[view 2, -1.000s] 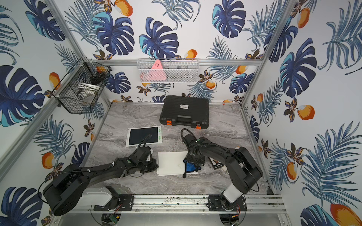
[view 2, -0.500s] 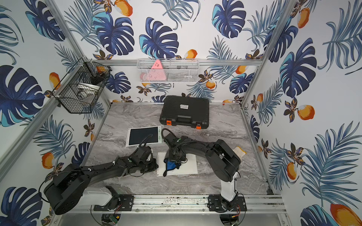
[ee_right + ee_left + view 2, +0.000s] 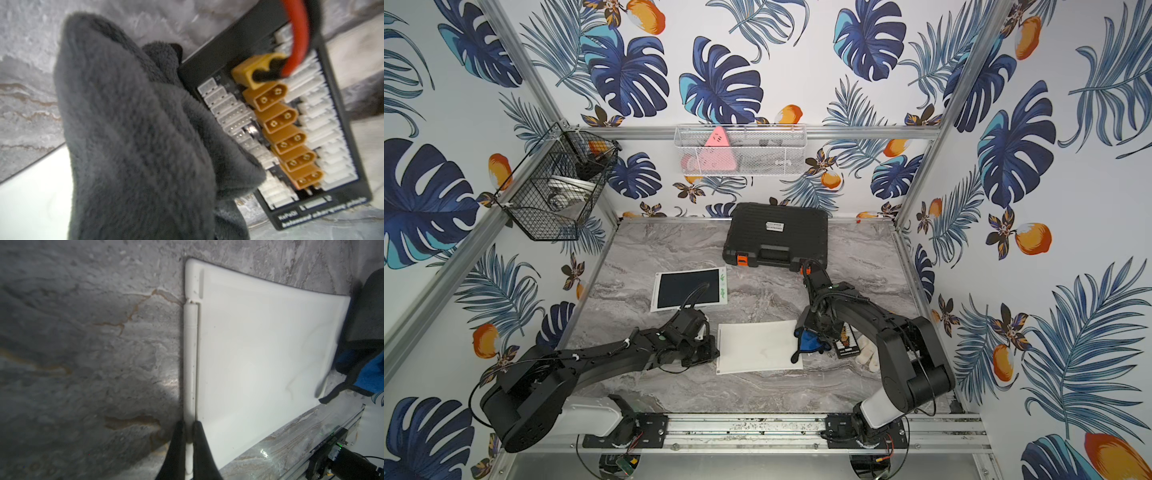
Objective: Wipe the drawing tablet
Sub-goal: Wipe the dirt from the drawing tablet.
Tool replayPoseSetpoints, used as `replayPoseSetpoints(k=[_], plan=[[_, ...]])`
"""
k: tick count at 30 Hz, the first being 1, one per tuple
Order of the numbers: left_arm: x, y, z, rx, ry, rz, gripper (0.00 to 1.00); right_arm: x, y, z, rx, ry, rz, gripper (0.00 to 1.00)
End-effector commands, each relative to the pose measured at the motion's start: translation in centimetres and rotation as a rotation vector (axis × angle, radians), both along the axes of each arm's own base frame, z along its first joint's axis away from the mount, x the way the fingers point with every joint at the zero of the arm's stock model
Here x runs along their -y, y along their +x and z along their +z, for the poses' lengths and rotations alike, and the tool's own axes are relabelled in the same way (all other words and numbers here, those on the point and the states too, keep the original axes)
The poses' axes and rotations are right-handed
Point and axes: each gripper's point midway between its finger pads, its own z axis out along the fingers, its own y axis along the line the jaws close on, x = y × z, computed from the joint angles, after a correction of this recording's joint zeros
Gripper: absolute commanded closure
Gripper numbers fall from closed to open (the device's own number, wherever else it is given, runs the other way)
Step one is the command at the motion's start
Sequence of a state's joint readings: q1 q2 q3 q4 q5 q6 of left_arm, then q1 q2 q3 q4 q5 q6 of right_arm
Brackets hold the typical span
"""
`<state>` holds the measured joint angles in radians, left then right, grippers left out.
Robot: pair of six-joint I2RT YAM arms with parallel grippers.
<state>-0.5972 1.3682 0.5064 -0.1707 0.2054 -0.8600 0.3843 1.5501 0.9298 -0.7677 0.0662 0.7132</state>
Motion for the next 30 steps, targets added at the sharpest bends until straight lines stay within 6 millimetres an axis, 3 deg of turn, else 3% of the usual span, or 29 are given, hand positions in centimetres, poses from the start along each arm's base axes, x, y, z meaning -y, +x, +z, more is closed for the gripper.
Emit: replayPoseSetpoints(k=[1,7,9,10,14,19,22,24,30], plan=[[-7.5,-7.7,-3.4,-0.316,0.331,0.017,0.90,0.6,-0.9,0.2,-0.025,-0.011,0.006,1.00],[-7.4,-7.4,-3.4,-0.338,0.315,0.029,0.83,0.9,-1.8,0.8,-0.025,-0.015,0.024,1.00],[-7.3,-7.4,-3.5,-0.346,0.307,0.028,0.82,-0.2,-1.8,1.3,0.005,0.010,0.069,1.00],[-7.3,-7.4,-3.5,-0.346,0.306,0.026,0.82,-1.0,-1.9,1.5,0.016,0.015,0.099,1.00],[-7.2,-7.2,-3.5,-0.348,0.302,0.020,0.82,-7.2,-2.6,1.9,0.067,0.010,0.324,0.98],[-7.2,-7.2,-3.6,-0.348,0.299,0.019,0.82,-13.2,-2.9,0.6,0.080,0.002,0.476,0.94],[-7.2,-7.2,-3.5,-0.345,0.298,0.018,0.83,-15.4,-2.8,0.0,0.078,-0.017,0.553,0.82],[-7.1,-7.1,-3.5,-0.341,0.296,0.018,0.83,-15.6,-3.6,-1.4,0.034,-0.054,0.585,0.72],[-7.1,-7.1,-3.5,-0.337,0.290,0.016,0.83,-16.4,-4.6,-3.1,0.007,-0.073,0.619,0.42]])
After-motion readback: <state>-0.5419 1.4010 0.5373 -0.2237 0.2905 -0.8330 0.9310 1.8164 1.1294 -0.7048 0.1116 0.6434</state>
